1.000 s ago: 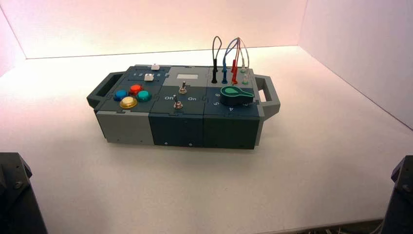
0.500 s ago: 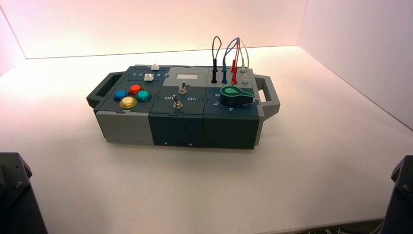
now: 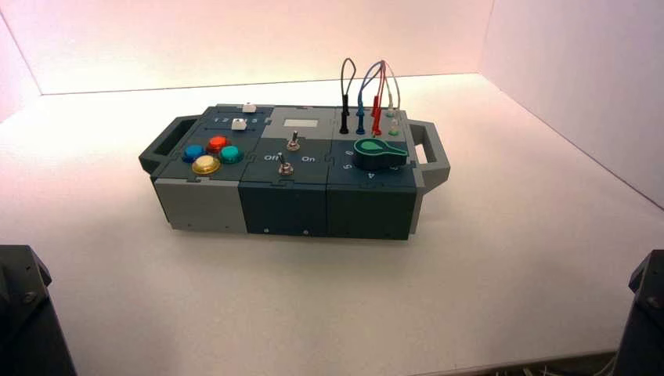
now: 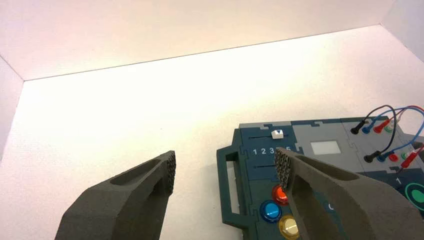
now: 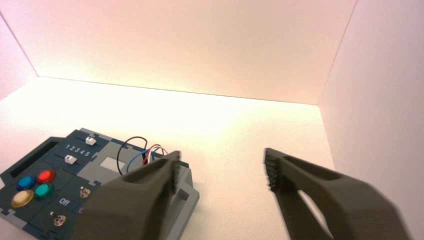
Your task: Close right gripper.
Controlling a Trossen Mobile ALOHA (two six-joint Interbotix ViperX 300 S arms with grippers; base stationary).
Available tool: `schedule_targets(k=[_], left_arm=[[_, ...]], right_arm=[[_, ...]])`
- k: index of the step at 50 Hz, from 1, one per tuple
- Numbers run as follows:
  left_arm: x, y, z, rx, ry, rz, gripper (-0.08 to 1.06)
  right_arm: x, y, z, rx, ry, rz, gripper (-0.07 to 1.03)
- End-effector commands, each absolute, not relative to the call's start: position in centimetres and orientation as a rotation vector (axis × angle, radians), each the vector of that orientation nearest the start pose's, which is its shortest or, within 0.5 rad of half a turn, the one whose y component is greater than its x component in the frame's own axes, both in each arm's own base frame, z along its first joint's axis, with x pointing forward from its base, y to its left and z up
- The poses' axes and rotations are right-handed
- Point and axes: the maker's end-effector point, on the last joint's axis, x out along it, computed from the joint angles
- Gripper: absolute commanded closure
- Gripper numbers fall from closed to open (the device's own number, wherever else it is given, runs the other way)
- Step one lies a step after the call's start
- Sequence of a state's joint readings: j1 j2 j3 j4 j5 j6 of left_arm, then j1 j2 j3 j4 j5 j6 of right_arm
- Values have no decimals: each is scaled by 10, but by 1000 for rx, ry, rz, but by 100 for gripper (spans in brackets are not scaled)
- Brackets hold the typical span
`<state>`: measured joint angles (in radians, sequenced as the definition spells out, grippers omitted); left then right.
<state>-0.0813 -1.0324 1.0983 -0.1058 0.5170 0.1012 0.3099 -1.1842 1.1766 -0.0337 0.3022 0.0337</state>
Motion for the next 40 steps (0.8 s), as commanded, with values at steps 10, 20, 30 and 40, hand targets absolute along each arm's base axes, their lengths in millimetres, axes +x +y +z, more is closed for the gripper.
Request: schedule_targets(k=[10, 20, 30, 40], left_arm=[[225, -27, 228, 16, 556, -131, -5], [225, -27, 229, 16, 554, -129, -5], [225, -27, 229, 16, 554, -131, -5], [224, -27, 230, 16, 551, -131, -5]], right_arm=[[194, 56, 276, -97, 208, 283, 98], [194, 56, 277, -93, 205, 283, 98], [196, 57, 273, -84, 220, 284, 98], [196, 57, 274, -84, 220, 284, 98]])
